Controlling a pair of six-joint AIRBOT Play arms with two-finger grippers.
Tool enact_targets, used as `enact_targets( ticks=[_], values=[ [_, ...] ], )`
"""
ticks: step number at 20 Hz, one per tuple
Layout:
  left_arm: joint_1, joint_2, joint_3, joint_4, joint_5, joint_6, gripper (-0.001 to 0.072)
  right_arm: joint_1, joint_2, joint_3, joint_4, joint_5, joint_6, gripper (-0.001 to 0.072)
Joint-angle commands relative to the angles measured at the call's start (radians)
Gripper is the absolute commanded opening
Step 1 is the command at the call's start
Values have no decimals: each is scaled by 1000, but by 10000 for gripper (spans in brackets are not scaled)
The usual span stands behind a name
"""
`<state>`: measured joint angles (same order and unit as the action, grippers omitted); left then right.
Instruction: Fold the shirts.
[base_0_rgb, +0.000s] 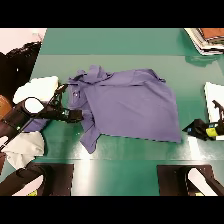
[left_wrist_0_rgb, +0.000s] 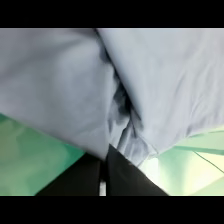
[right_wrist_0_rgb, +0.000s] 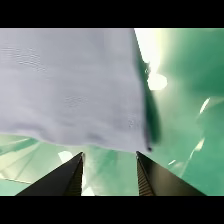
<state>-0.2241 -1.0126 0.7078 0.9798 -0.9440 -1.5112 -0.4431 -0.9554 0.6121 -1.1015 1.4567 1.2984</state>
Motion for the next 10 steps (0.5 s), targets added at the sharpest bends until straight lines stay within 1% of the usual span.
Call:
enact_targets(
  ticks=[1, 7, 10],
  values=[
    [-1, 1, 37, 32, -10, 0, 25, -74, -58, -113, 6, -54, -17, 389],
    [-1, 1, 37, 31, -10, 0, 25, -69, -159, -123, 8, -69, -18, 387],
    [-1, 1, 37, 31, -13, 0, 25, -2, -178, -122, 8, -88, -17, 378]
  ],
)
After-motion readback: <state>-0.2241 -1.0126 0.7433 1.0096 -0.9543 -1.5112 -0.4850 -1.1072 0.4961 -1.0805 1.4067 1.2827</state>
